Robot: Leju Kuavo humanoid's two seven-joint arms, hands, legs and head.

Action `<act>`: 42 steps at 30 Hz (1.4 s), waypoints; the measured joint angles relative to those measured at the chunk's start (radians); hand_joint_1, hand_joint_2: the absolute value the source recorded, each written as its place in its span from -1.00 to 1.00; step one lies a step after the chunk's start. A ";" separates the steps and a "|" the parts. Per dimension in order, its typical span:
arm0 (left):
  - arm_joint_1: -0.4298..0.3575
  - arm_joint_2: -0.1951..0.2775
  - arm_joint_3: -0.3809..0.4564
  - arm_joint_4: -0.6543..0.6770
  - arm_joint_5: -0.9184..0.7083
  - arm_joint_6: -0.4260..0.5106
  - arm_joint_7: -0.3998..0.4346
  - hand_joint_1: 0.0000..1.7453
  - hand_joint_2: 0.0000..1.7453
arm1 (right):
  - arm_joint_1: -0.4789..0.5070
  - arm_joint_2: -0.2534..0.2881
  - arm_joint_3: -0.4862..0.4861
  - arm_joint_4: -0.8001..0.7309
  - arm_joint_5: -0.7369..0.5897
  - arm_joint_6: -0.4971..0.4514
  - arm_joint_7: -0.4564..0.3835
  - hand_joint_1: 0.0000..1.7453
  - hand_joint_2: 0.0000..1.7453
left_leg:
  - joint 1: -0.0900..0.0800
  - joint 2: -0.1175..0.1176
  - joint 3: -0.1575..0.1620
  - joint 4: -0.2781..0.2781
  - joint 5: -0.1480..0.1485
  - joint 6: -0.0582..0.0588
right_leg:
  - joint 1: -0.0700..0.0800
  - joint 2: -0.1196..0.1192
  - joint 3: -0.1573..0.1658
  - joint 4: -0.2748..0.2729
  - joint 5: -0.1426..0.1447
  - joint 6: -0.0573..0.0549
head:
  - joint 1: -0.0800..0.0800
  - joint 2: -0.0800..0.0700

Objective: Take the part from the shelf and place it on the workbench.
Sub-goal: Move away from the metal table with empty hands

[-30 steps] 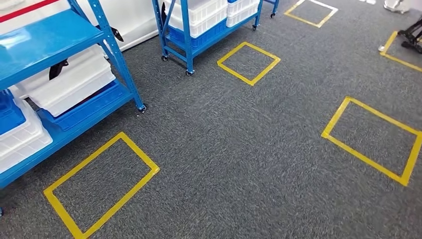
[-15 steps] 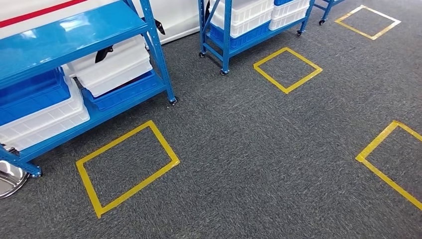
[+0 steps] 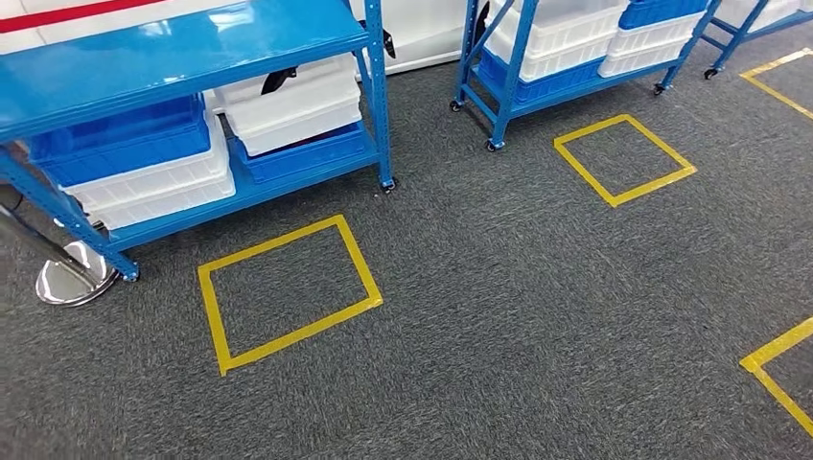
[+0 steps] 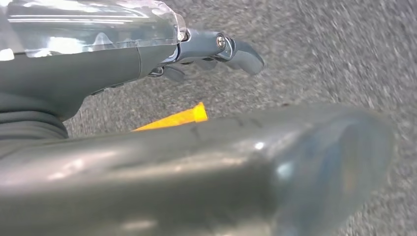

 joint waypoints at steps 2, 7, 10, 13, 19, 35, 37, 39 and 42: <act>-0.003 -0.002 0.000 0.000 0.000 0.000 -0.001 -1.00 -1.00 | 0.002 -0.001 0.000 0.000 0.000 0.000 0.000 -1.00 -1.00 | 0.006 -0.024 -0.001 -0.009 0.010 0.006 | -0.007 0.071 -0.046 0.099 -0.058 0.011 | 0.002 0.000; -0.002 -0.004 -0.001 0.000 0.000 -0.001 0.000 -1.00 -1.00 | 0.008 -0.003 -0.002 0.000 0.000 0.000 0.000 -1.00 -1.00 | 0.013 -0.100 -0.011 0.005 0.012 0.001 | -0.024 0.104 -0.095 0.180 -0.042 0.029 | 0.002 0.000; -0.004 -0.005 -0.003 0.000 0.000 -0.001 0.000 -1.00 -1.00 | 0.010 -0.005 -0.005 0.000 0.000 0.000 0.000 -1.00 -1.00 | 0.017 -0.141 -0.024 0.028 0.004 -0.019 | -0.035 0.161 -0.022 0.014 0.027 0.030 | 0.002 0.000; -0.002 -0.005 -0.007 0.000 0.000 -0.002 -0.001 -1.00 -1.00 | 0.006 -0.005 -0.007 0.000 0.001 0.000 0.003 -1.00 -1.00 | 0.020 -0.171 -0.040 0.031 0.007 -0.041 | -0.032 0.159 -0.017 -0.004 0.024 0.009 | 0.001 0.000; -0.001 -0.008 -0.011 0.000 0.001 -0.002 -0.001 -1.00 -1.00 | 0.011 -0.006 -0.011 0.000 0.005 0.000 0.006 -1.00 -1.00 | 0.018 -0.057 -0.147 0.252 -0.111 -0.057 | -0.023 0.078 -0.014 -0.016 0.028 -0.025 | -0.006 0.000; -0.002 -0.011 -0.019 0.003 0.004 -0.019 -0.018 -1.00 -1.00 | 0.006 -0.006 -0.017 0.000 -0.001 -0.013 0.014 -1.00 -1.00 | 0.011 -0.054 -0.016 0.005 0.014 0.009 | -0.016 0.095 -0.107 0.225 -0.109 0.021 | -0.001 0.000; 0.001 -0.011 -0.019 0.003 0.004 -0.026 -0.022 -1.00 -1.00 | 0.006 -0.007 -0.021 0.000 -0.007 -0.017 0.016 -1.00 -1.00 | 0.011 -0.072 -0.014 0.009 0.011 0.008 | -0.017 0.098 -0.123 0.229 -0.074 0.024 | -0.001 0.000; 0.001 -0.012 -0.019 0.003 0.005 -0.029 -0.024 -1.00 -1.00 | 0.006 -0.008 -0.024 0.000 -0.008 -0.018 0.017 -1.00 -1.00 | 0.012 -0.084 -0.012 0.015 0.003 0.002 | -0.021 0.103 -0.077 0.108 0.003 0.023 | -0.001 0.000; 0.001 -0.012 -0.019 0.003 0.005 -0.032 -0.027 -1.00 -1.00 | 0.004 -0.009 -0.025 0.000 -0.009 -0.017 0.017 -1.00 -1.00 | 0.007 -0.094 -0.015 0.027 -0.020 -0.015 | -0.020 0.115 -0.030 -0.009 0.035 0.007 | -0.001 0.000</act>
